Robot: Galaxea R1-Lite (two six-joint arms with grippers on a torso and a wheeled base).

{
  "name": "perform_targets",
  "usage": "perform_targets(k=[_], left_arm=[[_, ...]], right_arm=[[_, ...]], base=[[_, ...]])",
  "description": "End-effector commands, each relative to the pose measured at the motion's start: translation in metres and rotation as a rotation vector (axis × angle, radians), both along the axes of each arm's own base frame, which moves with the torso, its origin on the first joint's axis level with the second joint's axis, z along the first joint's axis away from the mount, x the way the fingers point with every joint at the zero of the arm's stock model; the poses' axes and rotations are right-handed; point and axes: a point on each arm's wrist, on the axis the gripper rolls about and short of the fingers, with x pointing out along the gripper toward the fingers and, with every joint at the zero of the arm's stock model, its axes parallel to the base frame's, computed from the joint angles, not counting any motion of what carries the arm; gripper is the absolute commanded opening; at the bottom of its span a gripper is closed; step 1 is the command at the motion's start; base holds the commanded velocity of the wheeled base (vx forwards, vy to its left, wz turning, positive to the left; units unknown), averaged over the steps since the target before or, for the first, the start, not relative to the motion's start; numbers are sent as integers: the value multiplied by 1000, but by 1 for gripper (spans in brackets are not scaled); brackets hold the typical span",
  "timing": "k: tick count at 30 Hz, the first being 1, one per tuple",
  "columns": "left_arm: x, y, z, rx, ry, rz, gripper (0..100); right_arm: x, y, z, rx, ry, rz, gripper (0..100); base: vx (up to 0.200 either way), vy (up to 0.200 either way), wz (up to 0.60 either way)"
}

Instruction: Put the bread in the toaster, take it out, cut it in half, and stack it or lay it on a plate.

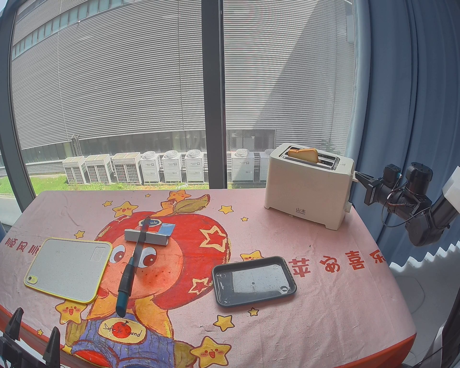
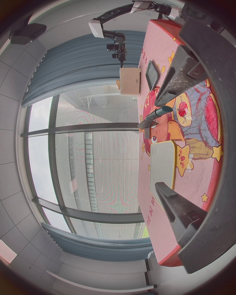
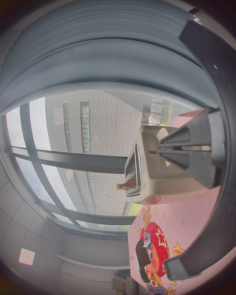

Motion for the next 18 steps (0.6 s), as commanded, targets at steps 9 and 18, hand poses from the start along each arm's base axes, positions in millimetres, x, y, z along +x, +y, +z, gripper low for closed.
perform_targets(k=[9,18], left_arm=[[0,0,-5,0,1,1,100],[0,0,-5,0,3,1,100]], right_arm=[[2,0,-9,-1,22,1,0],[2,1,-17,-3,46,2,0]], base=[[0,0,0],[0,0,0]])
